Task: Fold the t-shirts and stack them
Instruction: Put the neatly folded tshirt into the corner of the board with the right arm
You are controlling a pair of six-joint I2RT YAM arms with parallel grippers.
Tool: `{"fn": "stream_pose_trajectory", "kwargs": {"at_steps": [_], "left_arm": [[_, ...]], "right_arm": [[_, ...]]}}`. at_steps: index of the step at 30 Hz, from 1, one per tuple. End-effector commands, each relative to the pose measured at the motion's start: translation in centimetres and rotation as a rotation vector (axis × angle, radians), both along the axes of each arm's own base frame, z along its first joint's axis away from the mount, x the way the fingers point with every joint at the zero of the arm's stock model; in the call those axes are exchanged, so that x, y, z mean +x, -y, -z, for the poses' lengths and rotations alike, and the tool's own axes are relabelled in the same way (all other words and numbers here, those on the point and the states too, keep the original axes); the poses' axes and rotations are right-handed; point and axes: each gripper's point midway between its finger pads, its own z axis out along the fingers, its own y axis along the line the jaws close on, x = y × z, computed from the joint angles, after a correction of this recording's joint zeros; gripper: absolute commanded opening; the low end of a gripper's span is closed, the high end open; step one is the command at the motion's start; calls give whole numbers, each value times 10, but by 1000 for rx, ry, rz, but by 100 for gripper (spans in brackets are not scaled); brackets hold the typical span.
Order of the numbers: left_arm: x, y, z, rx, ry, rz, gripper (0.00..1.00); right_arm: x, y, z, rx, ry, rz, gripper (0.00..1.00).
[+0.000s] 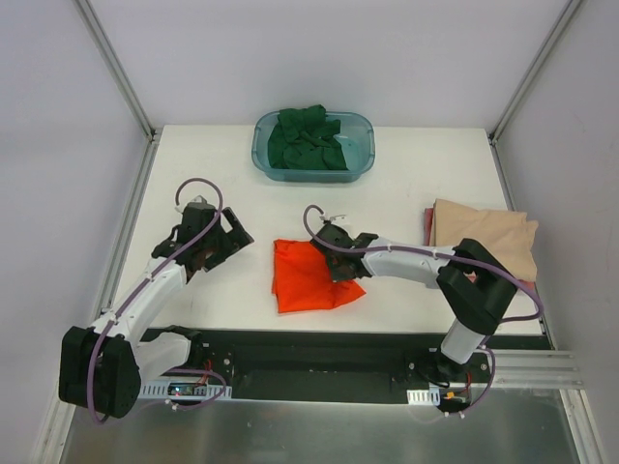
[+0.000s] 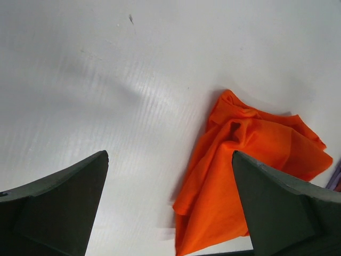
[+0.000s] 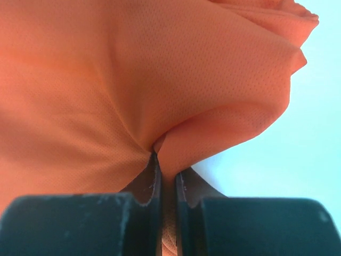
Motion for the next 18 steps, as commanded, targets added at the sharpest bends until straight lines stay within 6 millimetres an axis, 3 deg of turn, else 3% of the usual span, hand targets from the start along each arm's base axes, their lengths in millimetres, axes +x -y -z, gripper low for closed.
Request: {"fn": "stream_pose_trajectory", "kwargs": {"at_steps": [1,6,9,18], "left_arm": [[2,-14,-4,41,44,-41,99],[2,-16,-4,46,42,-51,99],[2,-17,-3,49,40,-53,99],[2,-23,-6,64,63,-75,99]], "right_arm": [[22,69,-33,-386,147,-43,1],[42,123,-82,-684,282,-27,0],[50,151,-98,-805,301,-30,0],[64,210,-160,-944,356,69,0]]}}
